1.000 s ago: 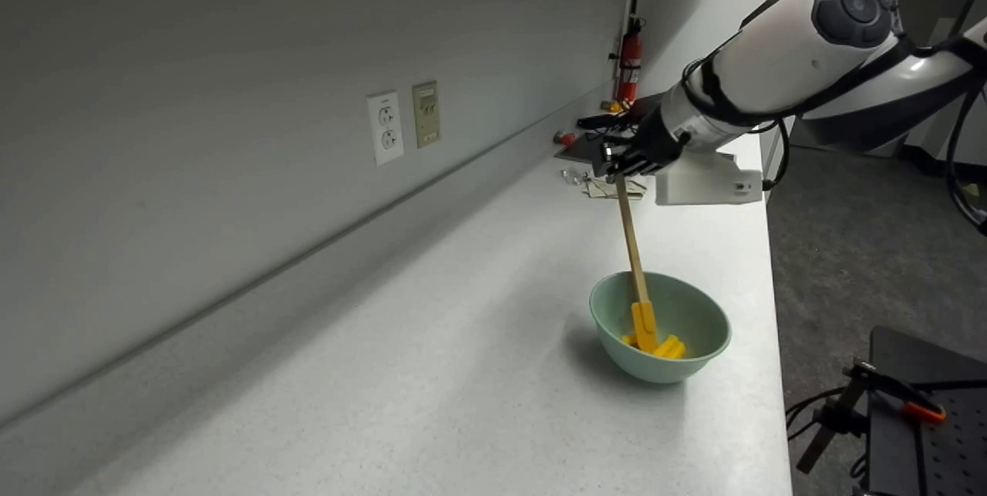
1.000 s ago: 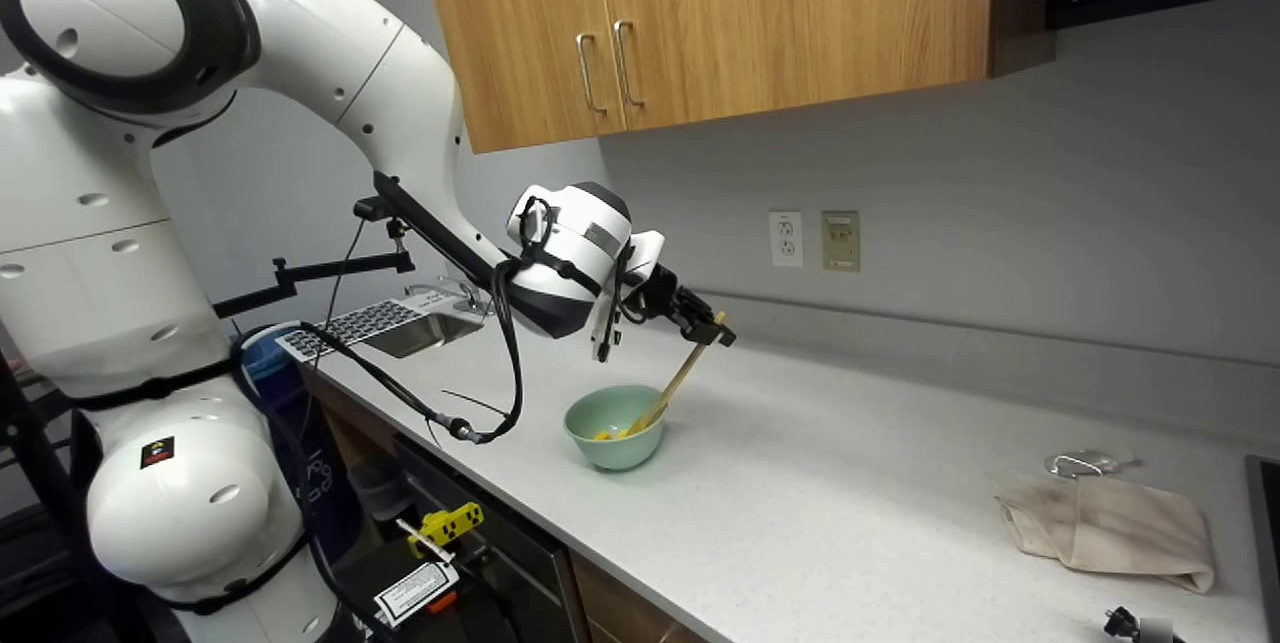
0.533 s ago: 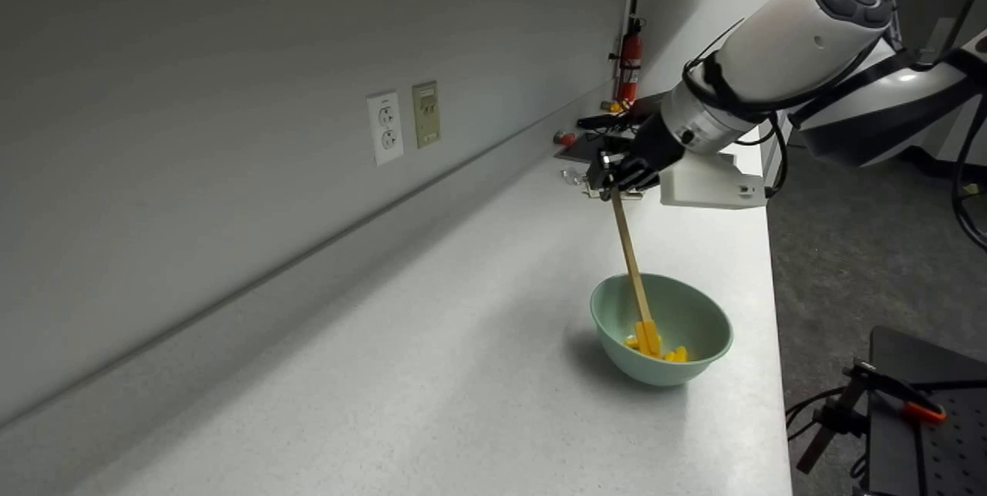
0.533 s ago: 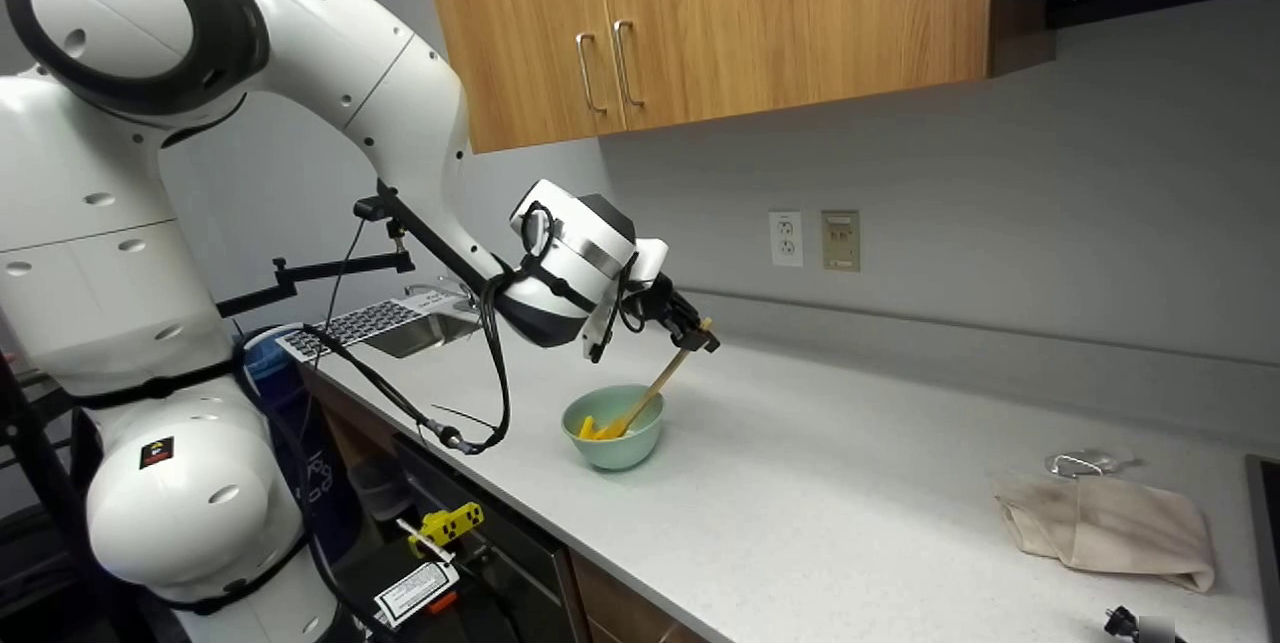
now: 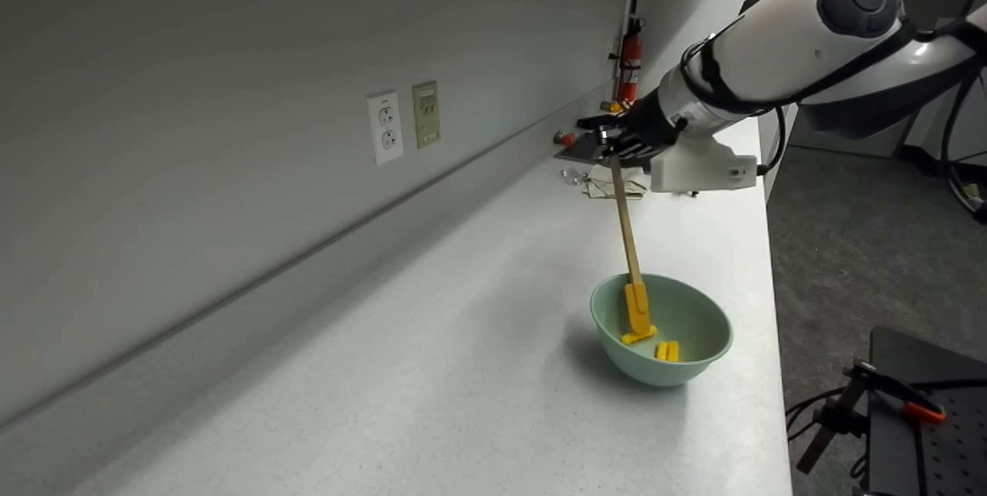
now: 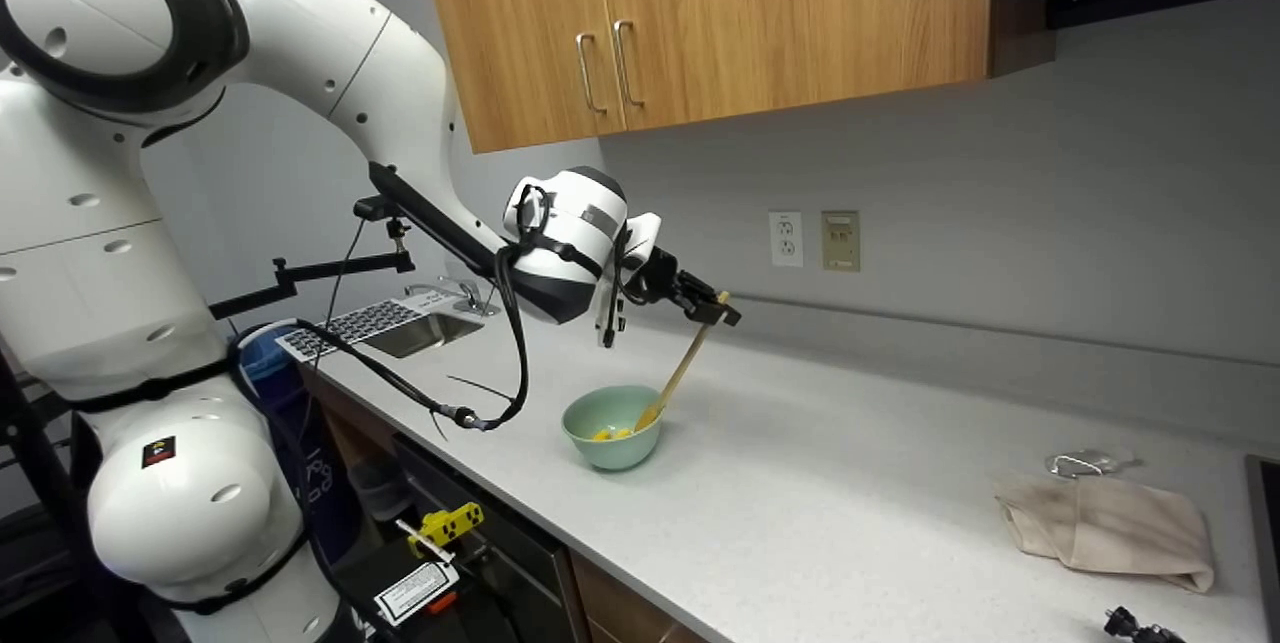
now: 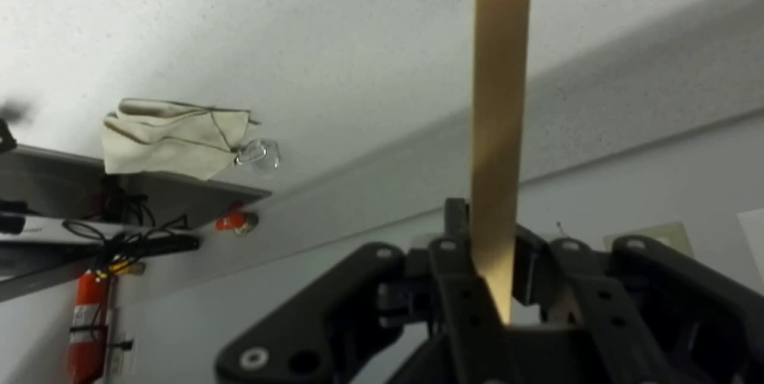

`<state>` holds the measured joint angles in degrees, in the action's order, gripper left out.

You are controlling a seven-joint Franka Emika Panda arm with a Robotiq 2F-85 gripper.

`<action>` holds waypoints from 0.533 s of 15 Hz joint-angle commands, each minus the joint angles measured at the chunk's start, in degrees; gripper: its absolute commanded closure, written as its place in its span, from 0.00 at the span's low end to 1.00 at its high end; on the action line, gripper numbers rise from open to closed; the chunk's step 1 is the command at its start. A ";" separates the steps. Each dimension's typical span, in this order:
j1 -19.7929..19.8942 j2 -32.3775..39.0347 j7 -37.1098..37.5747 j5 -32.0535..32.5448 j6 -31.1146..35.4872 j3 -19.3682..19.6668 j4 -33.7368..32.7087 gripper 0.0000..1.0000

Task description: Use the ladle to stir in the bowl

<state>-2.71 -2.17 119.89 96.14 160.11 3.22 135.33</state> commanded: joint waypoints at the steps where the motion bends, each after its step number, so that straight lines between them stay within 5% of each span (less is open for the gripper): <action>1: -0.64 -0.77 4.42 4.52 -3.94 -1.04 0.07 0.98; 8: 0.90 1.14 -3.02 -5.35 6.91 0.22 2.00 0.98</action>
<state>-2.65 -0.95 120.59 94.78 162.47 2.51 136.57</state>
